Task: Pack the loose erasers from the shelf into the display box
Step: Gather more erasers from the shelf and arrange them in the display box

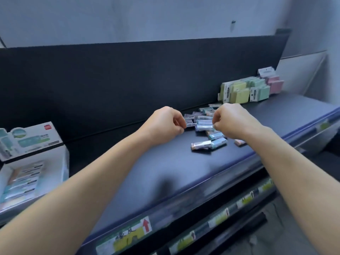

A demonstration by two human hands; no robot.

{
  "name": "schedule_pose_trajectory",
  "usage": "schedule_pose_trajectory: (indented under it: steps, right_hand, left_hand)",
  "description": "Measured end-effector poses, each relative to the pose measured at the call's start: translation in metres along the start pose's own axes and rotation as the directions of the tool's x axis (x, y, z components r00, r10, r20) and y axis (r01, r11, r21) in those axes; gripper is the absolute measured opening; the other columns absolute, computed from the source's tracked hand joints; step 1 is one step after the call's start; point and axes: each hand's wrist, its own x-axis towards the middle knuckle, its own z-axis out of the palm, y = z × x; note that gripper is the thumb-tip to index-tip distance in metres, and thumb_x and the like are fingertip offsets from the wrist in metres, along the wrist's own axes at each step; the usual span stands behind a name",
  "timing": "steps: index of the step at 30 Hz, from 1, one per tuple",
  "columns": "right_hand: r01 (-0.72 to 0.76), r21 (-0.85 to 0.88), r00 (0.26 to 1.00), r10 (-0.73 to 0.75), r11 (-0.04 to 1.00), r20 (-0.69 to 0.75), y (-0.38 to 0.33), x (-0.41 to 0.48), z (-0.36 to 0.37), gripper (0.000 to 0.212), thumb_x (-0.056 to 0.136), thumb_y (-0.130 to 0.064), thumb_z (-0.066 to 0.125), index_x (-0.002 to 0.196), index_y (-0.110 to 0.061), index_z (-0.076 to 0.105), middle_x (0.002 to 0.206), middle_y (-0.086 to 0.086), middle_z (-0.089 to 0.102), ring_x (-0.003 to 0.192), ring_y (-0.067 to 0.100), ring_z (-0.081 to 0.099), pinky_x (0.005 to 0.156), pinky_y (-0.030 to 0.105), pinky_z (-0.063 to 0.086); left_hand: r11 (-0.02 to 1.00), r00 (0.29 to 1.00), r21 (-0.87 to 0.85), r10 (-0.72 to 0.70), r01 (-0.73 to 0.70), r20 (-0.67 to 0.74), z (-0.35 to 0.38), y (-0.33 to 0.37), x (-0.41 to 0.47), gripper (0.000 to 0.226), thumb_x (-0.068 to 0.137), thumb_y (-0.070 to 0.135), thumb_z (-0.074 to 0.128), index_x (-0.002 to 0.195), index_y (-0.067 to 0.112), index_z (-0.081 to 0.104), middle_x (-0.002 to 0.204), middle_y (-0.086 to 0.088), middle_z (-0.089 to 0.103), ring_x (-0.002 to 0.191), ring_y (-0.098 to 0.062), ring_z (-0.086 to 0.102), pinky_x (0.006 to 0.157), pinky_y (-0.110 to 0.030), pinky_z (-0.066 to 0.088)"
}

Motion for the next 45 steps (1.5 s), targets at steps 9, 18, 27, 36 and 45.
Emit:
schedule_pose_trajectory:
  steps: [9, 18, 27, 36, 45]
  right_hand:
    - [0.013, 0.040, 0.998, -0.016, 0.999, 0.063, 0.094, 0.053, -0.004, 0.018, 0.081, -0.002, 0.055, 0.089, -0.001, 0.071, 0.093, 0.016, 0.071, 0.089, 0.035, 0.066, 0.077, 0.042, 0.058]
    - [0.090, 0.096, 0.987, -0.102, 0.991, 0.125, 0.116, 0.084, 0.012, 0.022, 0.081, 0.003, 0.053, 0.086, -0.006, 0.072, 0.093, 0.015, 0.070, 0.087, 0.034, 0.065, 0.077, 0.042, 0.057]
    - [0.138, 0.106, 0.974, -0.154, 0.985, 0.164, 0.099, 0.090, 0.018, 0.023, 0.085, 0.002, 0.054, 0.092, -0.008, 0.073, 0.096, 0.012, 0.069, 0.086, 0.029, 0.064, 0.077, 0.041, 0.058]
    - [0.159, 0.109, 0.970, -0.176, 0.981, 0.168, 0.070, 0.105, 0.019, 0.025, 0.088, -0.001, 0.051, 0.098, -0.012, 0.071, 0.103, 0.010, 0.068, 0.090, 0.029, 0.065, 0.082, 0.040, 0.056]
    - [0.183, 0.046, 0.953, -0.189, 0.982, 0.238, 0.036, 0.128, 0.042, 0.024, 0.084, -0.004, 0.055, 0.099, -0.007, 0.072, 0.101, 0.015, 0.071, 0.089, 0.034, 0.068, 0.078, 0.039, 0.058]
  left_hand:
    - [0.992, 0.993, 0.059, -0.116, 0.116, 0.004, 0.067, 0.027, 0.076, 0.010, 0.084, 0.008, 0.064, 0.086, 0.017, 0.068, 0.070, 0.011, 0.056, 0.062, -0.002, 0.049, 0.055, -0.014, 0.038]
    - [0.949, 0.983, 0.258, -0.183, 0.180, -0.014, 0.086, 0.024, 0.099, 0.015, 0.082, 0.007, 0.065, 0.095, 0.014, 0.066, 0.082, 0.005, 0.053, 0.077, -0.015, 0.048, 0.065, -0.022, 0.035]
    - [0.904, 0.994, 0.424, -0.088, 0.054, 0.059, 0.088, 0.015, 0.106, 0.023, 0.083, 0.014, 0.070, 0.104, 0.015, 0.062, 0.104, 0.000, 0.055, 0.103, -0.021, 0.042, 0.084, -0.035, 0.044]
    - [0.956, 1.000, 0.294, -0.018, 0.015, 0.005, 0.065, 0.003, 0.104, 0.016, 0.090, 0.014, 0.054, 0.094, 0.011, 0.069, 0.090, 0.003, 0.061, 0.093, -0.019, 0.044, 0.075, -0.026, 0.038]
    - [0.989, 0.994, 0.101, -0.111, 0.108, 0.021, 0.037, -0.024, 0.096, 0.011, 0.088, 0.021, 0.057, 0.090, 0.014, 0.065, 0.076, 0.008, 0.061, 0.067, -0.008, 0.052, 0.058, -0.018, 0.039]
